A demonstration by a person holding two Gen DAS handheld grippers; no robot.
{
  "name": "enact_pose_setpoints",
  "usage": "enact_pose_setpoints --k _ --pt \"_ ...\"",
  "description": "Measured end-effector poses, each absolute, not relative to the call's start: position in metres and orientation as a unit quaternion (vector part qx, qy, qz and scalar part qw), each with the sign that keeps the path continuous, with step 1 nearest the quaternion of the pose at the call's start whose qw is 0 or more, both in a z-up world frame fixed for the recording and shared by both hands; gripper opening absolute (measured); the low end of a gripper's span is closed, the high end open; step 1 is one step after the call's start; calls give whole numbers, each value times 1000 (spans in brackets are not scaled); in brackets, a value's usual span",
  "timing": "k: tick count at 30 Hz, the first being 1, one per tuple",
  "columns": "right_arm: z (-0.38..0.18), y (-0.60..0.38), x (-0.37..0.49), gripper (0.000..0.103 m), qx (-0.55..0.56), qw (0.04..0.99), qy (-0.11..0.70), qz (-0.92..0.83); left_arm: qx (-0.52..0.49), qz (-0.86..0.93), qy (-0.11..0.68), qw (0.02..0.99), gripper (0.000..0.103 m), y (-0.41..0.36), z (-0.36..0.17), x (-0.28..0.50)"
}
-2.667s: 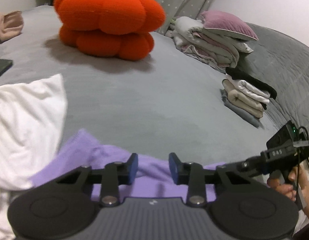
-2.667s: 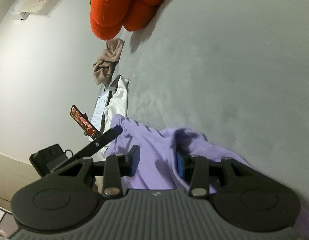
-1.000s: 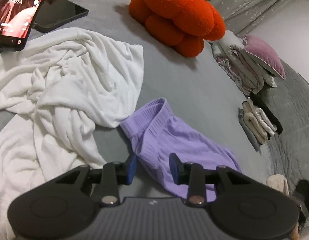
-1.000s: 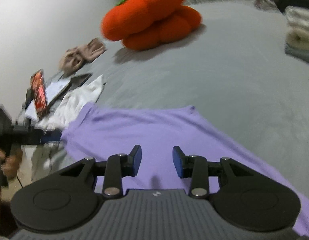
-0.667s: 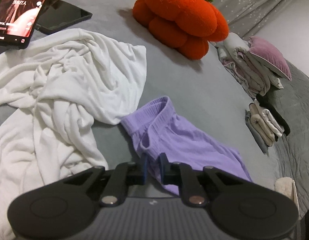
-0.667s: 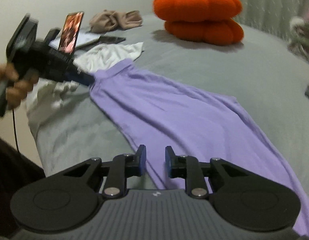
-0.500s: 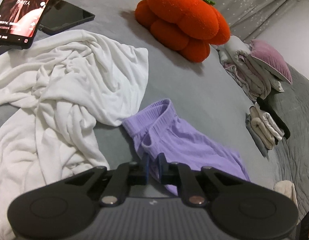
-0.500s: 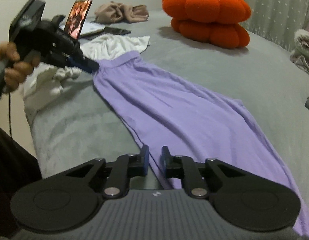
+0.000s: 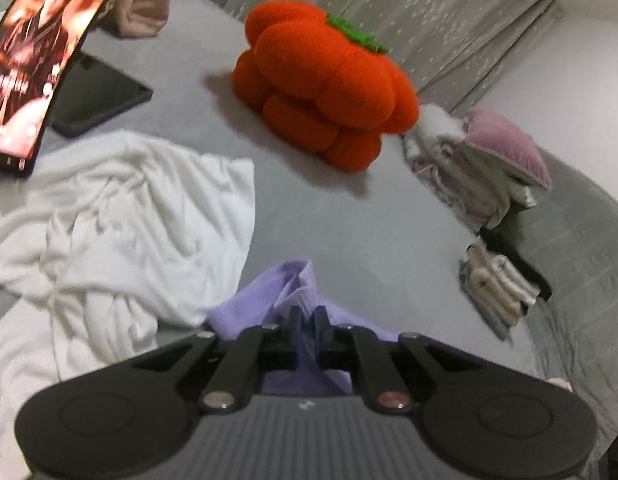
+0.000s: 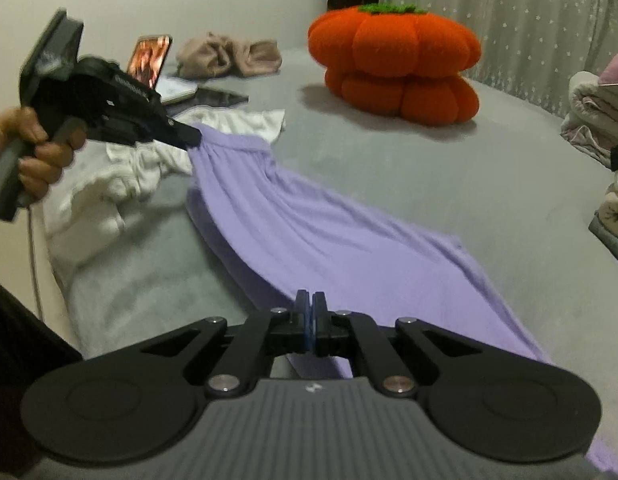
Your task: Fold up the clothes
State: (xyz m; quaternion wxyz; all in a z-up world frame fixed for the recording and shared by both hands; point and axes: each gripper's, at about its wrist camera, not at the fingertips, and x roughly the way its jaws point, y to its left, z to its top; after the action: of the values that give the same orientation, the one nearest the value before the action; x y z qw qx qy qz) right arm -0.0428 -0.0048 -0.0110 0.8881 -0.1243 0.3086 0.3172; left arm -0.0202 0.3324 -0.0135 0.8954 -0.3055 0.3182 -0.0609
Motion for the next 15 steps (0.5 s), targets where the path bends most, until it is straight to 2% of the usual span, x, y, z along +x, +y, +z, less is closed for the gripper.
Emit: enact_pose_setpoints --k 4,9,13,14,15 --pt "-11 1 -47 0 -123 881 313 333 -304 -35 340 889 5 342 -22 -15" --pt "-41 13 -40 0 -120 864 354 338 -272 9 392 879 6 336 -45 -5" --pt "-54 17 -39 2 -122 859 366 337 -248 24 399 882 10 328 -45 -4" --pt "-52 16 -39 4 -119 858 367 339 -246 27 394 885 16 327 -42 -4" --pt "-49 15 -39 9 -114 857 368 341 -244 32 386 889 30 327 -39 -6"
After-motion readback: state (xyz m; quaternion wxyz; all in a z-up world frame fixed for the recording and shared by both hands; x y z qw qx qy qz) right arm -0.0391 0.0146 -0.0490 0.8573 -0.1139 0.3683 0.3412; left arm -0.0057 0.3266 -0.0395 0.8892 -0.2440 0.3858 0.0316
